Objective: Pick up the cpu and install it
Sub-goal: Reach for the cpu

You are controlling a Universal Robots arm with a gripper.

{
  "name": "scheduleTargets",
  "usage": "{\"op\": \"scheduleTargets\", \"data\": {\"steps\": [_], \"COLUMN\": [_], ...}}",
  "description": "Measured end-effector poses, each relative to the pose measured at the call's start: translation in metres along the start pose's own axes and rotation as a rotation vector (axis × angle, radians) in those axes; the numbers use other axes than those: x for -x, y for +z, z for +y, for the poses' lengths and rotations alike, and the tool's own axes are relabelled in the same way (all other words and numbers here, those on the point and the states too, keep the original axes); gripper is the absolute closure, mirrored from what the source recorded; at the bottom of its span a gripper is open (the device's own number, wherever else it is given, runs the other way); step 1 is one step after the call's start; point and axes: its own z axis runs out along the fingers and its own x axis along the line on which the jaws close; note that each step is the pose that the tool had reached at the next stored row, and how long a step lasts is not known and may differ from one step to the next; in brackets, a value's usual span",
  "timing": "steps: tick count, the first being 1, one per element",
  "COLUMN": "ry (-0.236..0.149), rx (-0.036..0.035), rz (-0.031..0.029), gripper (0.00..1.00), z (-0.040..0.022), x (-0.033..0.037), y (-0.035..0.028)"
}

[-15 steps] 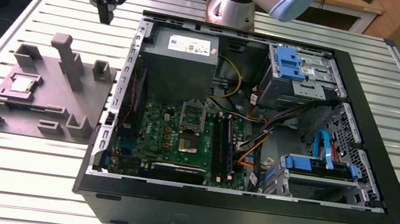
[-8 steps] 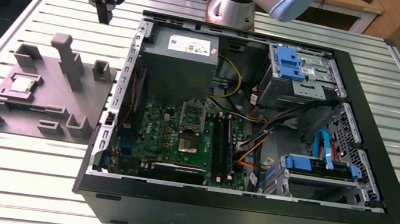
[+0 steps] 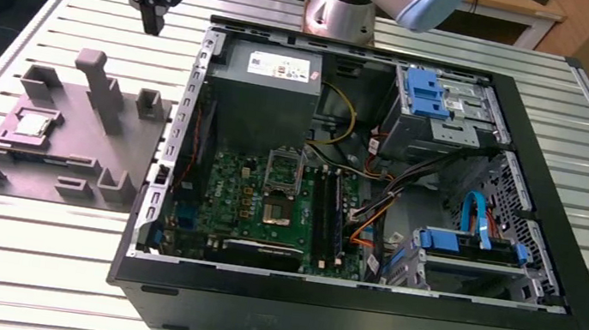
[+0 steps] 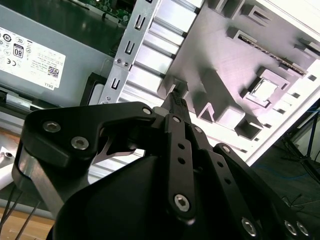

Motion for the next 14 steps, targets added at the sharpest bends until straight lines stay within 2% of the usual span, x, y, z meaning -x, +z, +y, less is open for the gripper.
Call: {"op": "scheduleTargets", "data": {"steps": [14], "ry": [0.000], "rx": [0.0000], "rz": [0.0000], "gripper": [0.90], "z": [-0.0005], "x": [-0.0068], "y": [0.0006]}}
